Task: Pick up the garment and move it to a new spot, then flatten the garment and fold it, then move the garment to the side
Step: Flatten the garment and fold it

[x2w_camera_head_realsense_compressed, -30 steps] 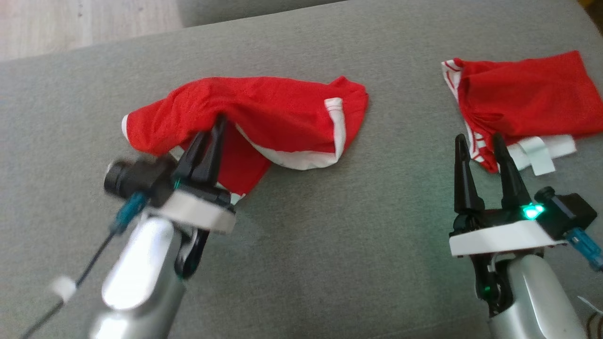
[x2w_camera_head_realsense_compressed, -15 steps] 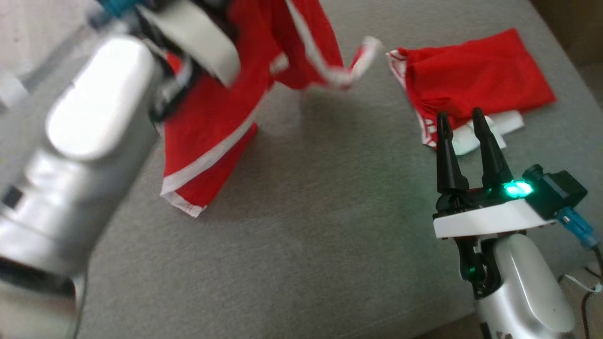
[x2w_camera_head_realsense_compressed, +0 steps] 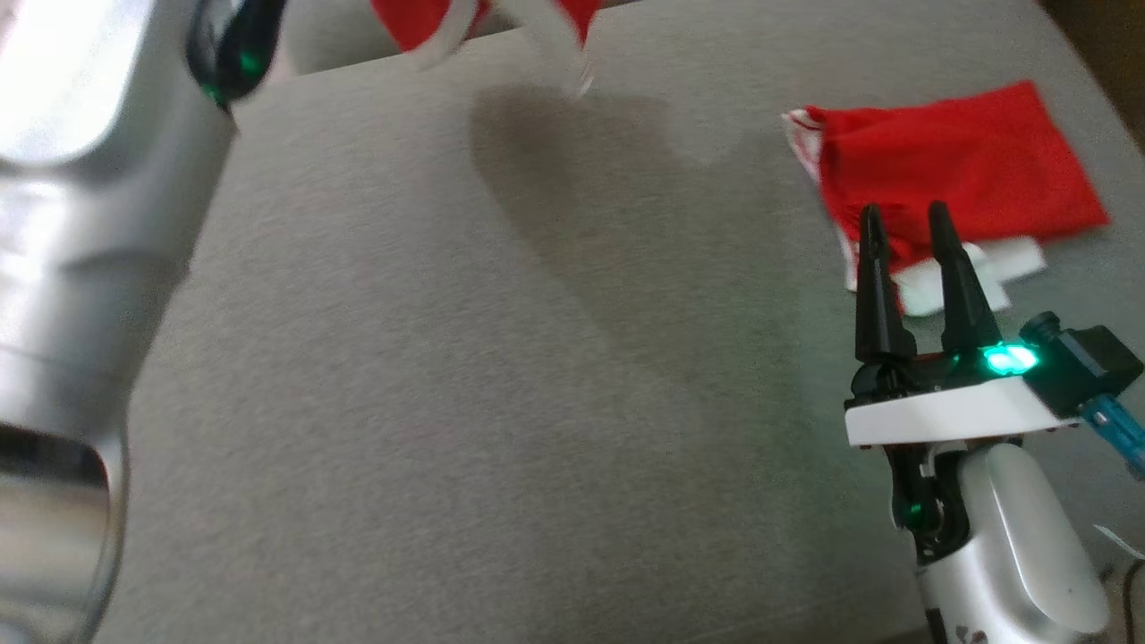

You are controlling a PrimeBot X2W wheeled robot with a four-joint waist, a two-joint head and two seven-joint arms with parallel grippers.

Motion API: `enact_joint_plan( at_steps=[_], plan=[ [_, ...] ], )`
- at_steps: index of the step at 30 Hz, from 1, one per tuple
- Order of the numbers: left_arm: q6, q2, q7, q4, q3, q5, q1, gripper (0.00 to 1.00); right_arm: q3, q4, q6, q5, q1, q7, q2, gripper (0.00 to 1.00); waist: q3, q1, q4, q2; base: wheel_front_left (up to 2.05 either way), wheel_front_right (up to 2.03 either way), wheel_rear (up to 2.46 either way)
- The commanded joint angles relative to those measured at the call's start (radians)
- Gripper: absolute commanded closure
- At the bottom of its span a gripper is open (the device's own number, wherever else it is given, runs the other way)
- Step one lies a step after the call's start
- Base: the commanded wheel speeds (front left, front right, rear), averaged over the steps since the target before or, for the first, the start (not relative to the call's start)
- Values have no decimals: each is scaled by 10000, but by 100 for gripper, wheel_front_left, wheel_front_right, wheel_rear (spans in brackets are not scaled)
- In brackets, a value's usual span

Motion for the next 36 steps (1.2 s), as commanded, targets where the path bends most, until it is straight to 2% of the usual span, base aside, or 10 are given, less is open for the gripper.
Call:
enact_joint_plan(
  at_steps=[1,4,8,12,18,19,20,24,29,36],
  plan=[
    [18,416,120,-379,26,-235,158,100,200,-368,-9,-70,-142,-95,-14,0,72,0,467,0,0,0,0],
    [18,801,441,-941,-699,-673,1407,100,152,-356,-9,-128,-158,-95,-14,0,76,0,820,0,0,0,0],
    [18,1684,645,-1639,-1595,-851,3141,100,74,-281,-9,-244,-136,-95,-14,0,27,0,1172,0,0,0,0],
    [37,2592,603,-1956,-2302,-502,4407,100,14,-181,-9,-387,-109,-95,-14,0,-57,0,1447,0,0,0,0],
    [373,3156,156,-1780,-2640,-10,5269,100,23,-33,-9,-610,-62,-95,-14,0,-202,0,1718,0,0,0,0],
    [497,3184,32,-1688,-2650,61,5372,27,27,-3,-9,-648,-48,-95,-14,0,-238,0,1763,0,0,0,0],
    [608,3186,-96,-1592,-2667,130,5464,0,23,26,-9,-689,-32,-95,-14,0,-280,0,1811,0,0,0,0],
    [1030,2984,-622,-1293,-2485,-20,5862,0,8,132,-9,-845,36,-95,-14,0,-448,0,1975,0,0,0,0],
    [1793,2831,-1236,-1410,-1874,-275,6464,0,-112,177,-9,-966,165,-95,-14,0,-631,0,2183,0,0,0,0],
    [2983,2422,-1426,-3438,14,-76,8013,0,-274,227,-9,-1143,486,-95,-14,0,-697,0,2661,0,0,0,0]
  ],
)
